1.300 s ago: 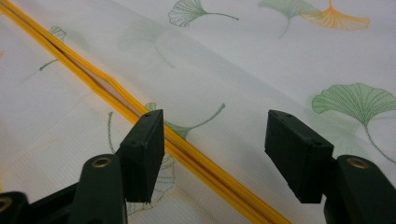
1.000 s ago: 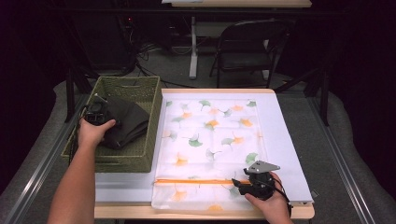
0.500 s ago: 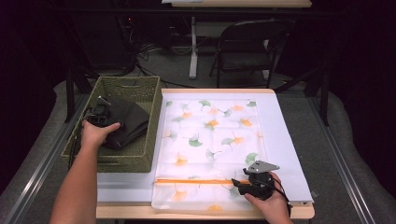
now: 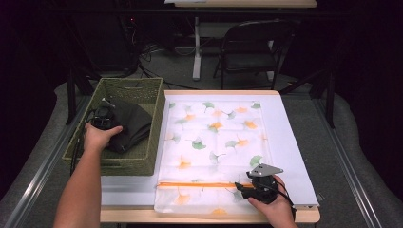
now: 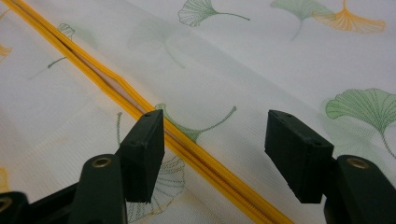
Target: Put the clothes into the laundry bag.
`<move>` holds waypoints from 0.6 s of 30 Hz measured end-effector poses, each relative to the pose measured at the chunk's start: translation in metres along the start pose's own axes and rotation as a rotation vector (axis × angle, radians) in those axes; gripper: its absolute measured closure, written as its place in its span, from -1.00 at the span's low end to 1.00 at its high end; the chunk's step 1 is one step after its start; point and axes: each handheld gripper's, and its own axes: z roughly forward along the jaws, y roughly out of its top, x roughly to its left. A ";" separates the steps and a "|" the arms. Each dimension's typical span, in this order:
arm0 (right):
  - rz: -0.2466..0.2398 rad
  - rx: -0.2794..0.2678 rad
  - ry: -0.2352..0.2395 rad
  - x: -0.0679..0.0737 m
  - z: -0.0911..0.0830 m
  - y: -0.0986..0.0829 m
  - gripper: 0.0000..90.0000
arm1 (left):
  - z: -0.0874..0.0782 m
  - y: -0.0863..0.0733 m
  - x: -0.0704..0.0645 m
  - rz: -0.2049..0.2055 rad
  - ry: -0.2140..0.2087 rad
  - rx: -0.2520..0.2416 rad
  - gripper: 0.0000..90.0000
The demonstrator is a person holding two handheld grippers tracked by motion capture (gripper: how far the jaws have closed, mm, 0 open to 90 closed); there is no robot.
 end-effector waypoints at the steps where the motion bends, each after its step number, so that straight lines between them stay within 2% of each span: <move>1: -0.001 0.000 -0.001 0.000 0.000 0.000 -0.17 | -0.001 0.000 0.000 0.000 0.000 -0.003 -0.44; 10: -0.010 -0.003 -0.008 0.000 -0.001 0.000 -0.17 | -0.003 0.000 -0.001 0.000 0.002 -0.017 -0.19; 18: -0.031 -0.002 -0.014 0.001 -0.001 0.000 -0.16 | -0.003 0.000 -0.005 0.002 0.027 -0.019 -0.17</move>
